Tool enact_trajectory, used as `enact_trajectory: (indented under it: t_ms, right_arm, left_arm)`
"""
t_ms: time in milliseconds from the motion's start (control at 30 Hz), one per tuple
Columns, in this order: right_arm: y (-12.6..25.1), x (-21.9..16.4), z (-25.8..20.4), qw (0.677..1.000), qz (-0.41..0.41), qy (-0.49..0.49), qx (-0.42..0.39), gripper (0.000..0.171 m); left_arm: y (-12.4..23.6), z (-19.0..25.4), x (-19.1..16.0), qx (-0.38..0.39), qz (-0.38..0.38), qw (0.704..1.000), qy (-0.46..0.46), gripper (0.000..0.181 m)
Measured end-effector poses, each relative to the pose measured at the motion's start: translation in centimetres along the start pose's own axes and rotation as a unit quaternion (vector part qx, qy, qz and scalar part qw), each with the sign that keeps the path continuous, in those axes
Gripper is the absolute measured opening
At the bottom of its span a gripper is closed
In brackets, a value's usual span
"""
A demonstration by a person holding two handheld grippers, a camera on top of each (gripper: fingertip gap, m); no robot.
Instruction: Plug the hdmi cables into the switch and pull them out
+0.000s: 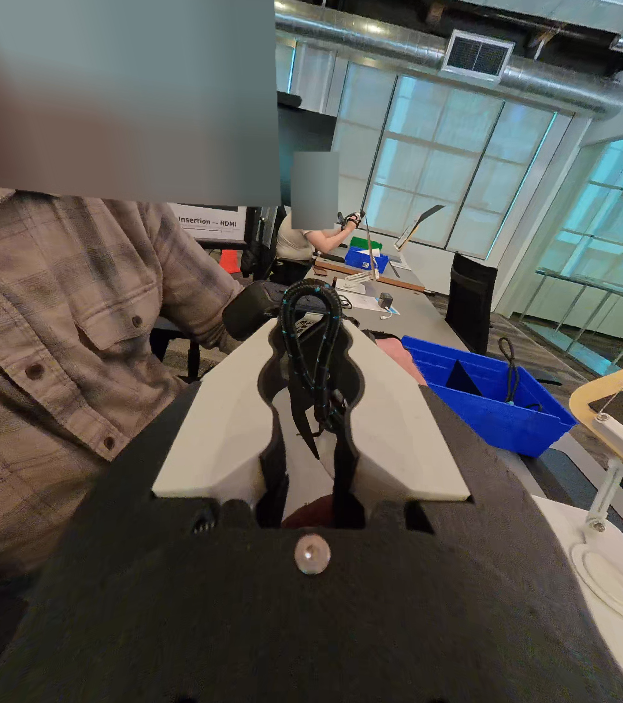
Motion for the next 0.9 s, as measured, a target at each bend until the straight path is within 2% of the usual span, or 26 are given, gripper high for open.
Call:
enact_trajectory:
  t_ms: [100,200,267,300,467,533,600,900]
  right_arm:
    - [0.4,0.5,0.6,1.0,0.015,0.003,-0.019,0.024]
    - [0.3,0.5,2.2,0.997,0.014,0.02,-0.073,0.029]
    - [0.2,0.1,3.0,0.993,-0.01,0.039,-0.115,0.06]
    - [0.3,-0.3,3.5,0.989,-0.021,0.047,-0.142,0.068]
    - [1.2,-3.5,5.3,0.97,-0.039,0.04,-0.237,0.046]
    - [1.0,-4.2,5.4,0.968,-0.023,0.034,-0.246,0.021]
    - [0.6,-4.7,5.4,0.966,-0.019,0.038,-0.253,0.011]
    - [0.1,-3.6,5.0,0.97,0.056,0.011,-0.238,0.004]
  left_arm:
    - [-0.1,-0.8,-0.1,0.01,0.001,1.0,0.029,0.004]
    - [-0.4,-1.1,-0.9,0.006,-0.005,0.996,0.091,0.002]
    - [-0.5,-1.4,-1.7,0.009,-0.021,0.991,0.132,0.002]
    - [-0.4,-1.6,-2.0,0.017,-0.022,0.989,0.145,0.002]
    - [-0.4,-2.0,-1.5,0.021,0.011,0.978,0.206,0.002]
    - [-0.6,-1.9,-0.9,0.016,0.025,0.976,0.214,0.003]
    - [-0.8,-1.7,-0.2,0.006,0.039,0.972,0.233,0.002]
    - [-0.7,-1.4,1.6,-0.012,0.093,0.953,0.288,0.003]
Point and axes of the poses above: each gripper's, where its closed fingertips meet, y back along the fingers, x out of its top, z = x × y across the jaws, the point moved 1 cm from there along y, back along the fingers, and after that the axes turned 7 degrees about z, right-handed, at the moved point
